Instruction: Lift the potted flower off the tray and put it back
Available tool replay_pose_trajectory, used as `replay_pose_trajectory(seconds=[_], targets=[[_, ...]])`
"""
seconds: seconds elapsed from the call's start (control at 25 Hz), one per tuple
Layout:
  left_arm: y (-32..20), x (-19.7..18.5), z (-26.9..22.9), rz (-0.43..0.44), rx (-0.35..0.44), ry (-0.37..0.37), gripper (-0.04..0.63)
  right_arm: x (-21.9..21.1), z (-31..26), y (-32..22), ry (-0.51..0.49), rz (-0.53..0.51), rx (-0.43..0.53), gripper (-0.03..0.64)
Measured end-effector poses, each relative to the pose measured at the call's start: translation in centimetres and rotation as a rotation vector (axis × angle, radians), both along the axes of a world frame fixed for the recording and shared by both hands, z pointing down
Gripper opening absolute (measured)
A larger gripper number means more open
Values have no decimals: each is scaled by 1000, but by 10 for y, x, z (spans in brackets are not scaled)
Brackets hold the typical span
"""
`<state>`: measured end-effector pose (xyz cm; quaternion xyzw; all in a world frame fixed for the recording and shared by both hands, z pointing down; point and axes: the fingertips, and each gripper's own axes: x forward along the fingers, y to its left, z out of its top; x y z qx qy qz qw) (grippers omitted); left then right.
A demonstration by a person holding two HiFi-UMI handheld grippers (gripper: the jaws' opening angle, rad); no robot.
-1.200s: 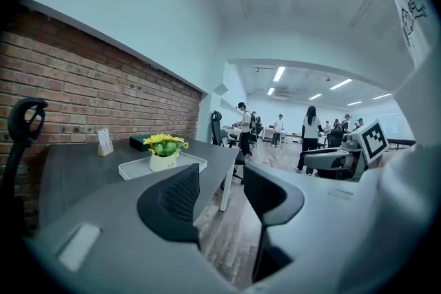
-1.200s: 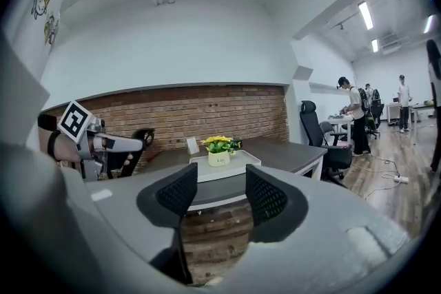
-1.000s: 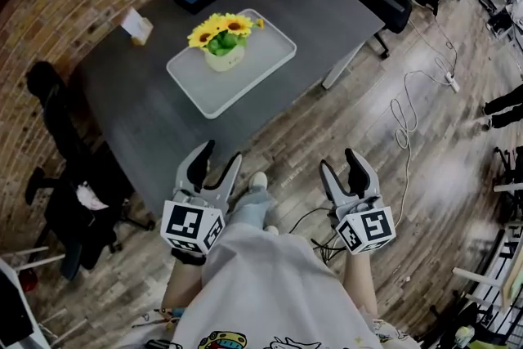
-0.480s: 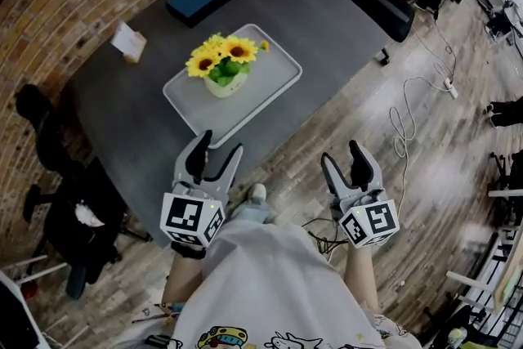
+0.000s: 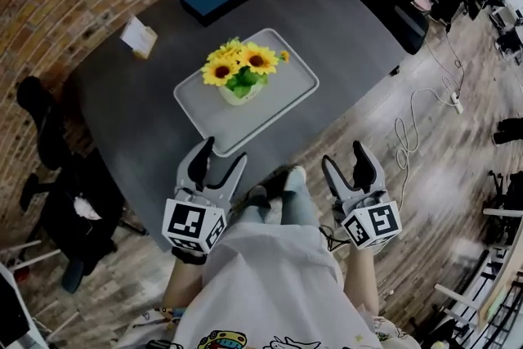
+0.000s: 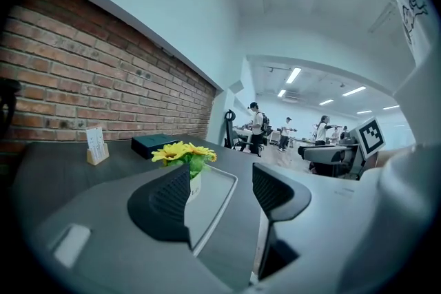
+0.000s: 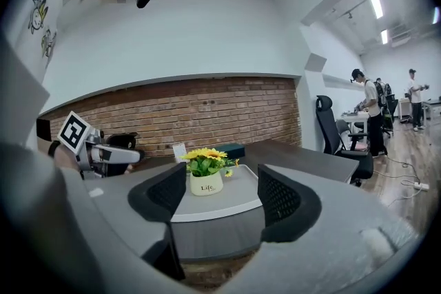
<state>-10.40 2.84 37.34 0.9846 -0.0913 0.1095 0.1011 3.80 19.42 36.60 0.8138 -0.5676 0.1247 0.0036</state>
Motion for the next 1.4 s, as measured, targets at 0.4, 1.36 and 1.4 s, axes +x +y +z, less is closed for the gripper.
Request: replay_pose_trajectory(seconds=[0.4, 1.36, 1.4], targets=[[-49, 6, 17, -218, -39, 4, 307, 44, 13, -84, -18, -228, -10, 334], [-96, 61, -5, -764, 25, 1, 334, 130, 7, -238, -59, -884, 16, 379], [-94, 60, -5, -770, 25, -2, 334, 129, 8, -238, -61, -899, 13, 380]])
